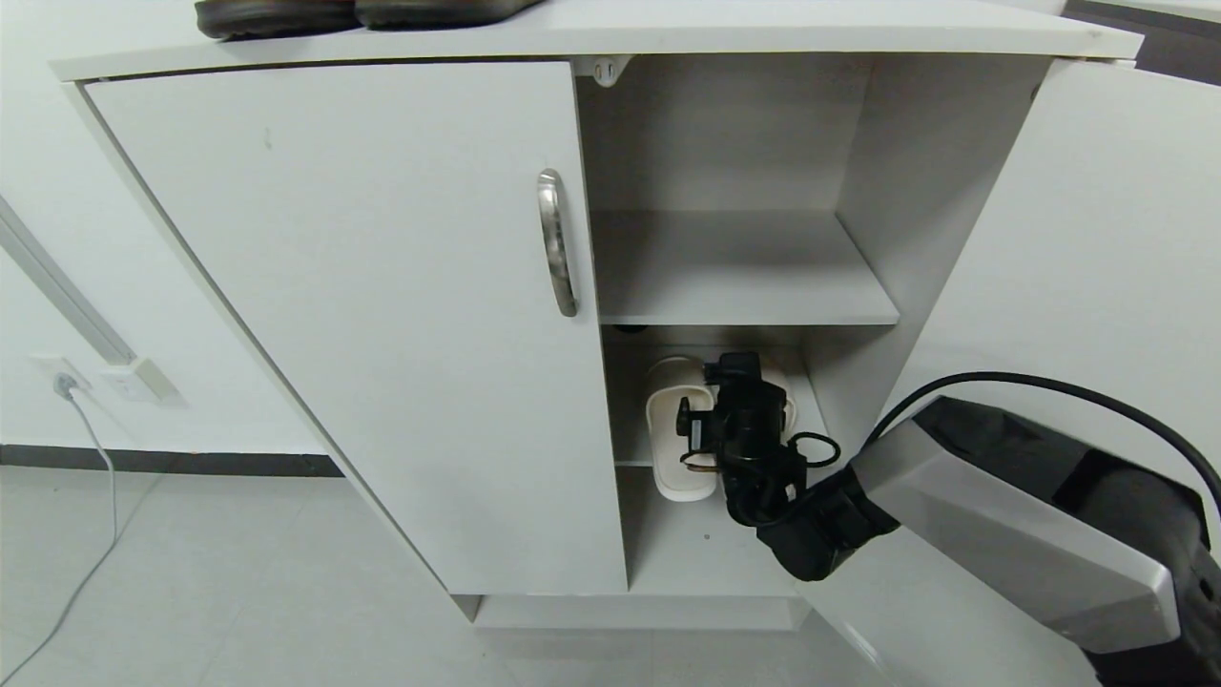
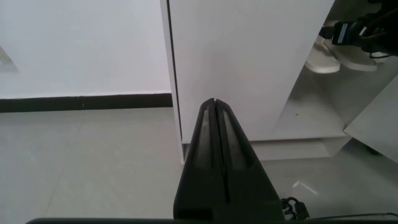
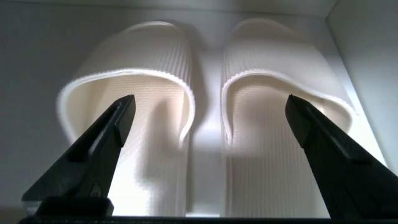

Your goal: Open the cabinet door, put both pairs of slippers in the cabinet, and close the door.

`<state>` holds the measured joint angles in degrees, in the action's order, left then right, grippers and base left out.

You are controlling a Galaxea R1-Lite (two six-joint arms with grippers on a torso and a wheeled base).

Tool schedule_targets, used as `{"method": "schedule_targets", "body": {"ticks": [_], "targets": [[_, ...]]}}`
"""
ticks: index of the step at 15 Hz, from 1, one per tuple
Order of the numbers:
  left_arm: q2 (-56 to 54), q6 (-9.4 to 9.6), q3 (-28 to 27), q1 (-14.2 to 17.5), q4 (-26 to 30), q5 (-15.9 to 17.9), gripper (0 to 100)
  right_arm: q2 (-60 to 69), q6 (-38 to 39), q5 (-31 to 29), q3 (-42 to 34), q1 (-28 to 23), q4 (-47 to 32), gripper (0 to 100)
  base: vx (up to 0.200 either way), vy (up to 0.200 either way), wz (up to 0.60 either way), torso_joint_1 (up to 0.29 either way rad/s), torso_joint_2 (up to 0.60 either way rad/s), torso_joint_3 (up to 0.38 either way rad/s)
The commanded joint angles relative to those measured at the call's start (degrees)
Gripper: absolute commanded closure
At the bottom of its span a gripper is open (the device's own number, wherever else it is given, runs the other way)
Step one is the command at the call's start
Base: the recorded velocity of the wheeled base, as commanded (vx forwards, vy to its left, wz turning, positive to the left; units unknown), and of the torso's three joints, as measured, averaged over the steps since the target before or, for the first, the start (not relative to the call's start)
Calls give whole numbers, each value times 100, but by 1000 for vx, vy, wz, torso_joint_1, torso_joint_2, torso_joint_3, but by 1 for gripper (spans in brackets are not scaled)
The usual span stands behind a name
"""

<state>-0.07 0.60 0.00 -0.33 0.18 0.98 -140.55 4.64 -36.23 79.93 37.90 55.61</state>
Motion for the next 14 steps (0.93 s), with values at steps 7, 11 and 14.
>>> {"method": "schedule_targets", "body": {"ticks": [7, 11, 14], "targets": [[7, 2, 0, -2, -1, -1, 100, 1108, 1, 2, -2324, 543, 1250, 0, 0, 0, 0, 0, 0, 0], [7, -7, 0, -2, -1, -1, 100, 1460, -7, 2, -3230, 807, 1857, 0, 0, 0, 0, 0, 0, 0], [7, -7, 0, -11, -1, -1, 100, 1495, -16, 2, -3238, 824, 1865, 0, 0, 0, 0, 0, 0, 0]]}}
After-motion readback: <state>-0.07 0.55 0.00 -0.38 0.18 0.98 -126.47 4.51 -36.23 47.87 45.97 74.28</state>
